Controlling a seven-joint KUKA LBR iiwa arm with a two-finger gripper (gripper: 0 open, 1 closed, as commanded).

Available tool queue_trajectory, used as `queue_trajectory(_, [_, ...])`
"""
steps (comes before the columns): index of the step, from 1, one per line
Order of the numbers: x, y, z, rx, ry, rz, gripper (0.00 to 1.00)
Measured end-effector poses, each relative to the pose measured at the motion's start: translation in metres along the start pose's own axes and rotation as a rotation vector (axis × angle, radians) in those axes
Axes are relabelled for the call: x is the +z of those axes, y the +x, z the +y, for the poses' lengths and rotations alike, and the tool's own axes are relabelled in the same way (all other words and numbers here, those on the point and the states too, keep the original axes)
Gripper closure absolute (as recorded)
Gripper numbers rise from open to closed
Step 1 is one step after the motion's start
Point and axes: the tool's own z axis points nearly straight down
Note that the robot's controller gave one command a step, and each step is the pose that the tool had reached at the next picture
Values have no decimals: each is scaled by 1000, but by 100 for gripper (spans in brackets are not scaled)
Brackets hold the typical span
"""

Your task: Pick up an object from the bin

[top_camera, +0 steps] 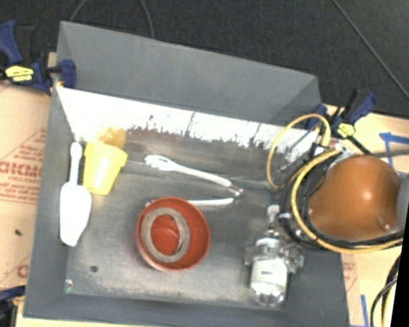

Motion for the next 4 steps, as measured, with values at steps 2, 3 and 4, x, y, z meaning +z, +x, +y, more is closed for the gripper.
queue_trajectory(2, [-27, 4, -1, 5, 2, 8, 100])
queue_trajectory(3, [-56, 2, 2, 5, -9, 6, 100])
queue_trajectory(4, [-103, 1, -2, 6, 3, 8, 100])
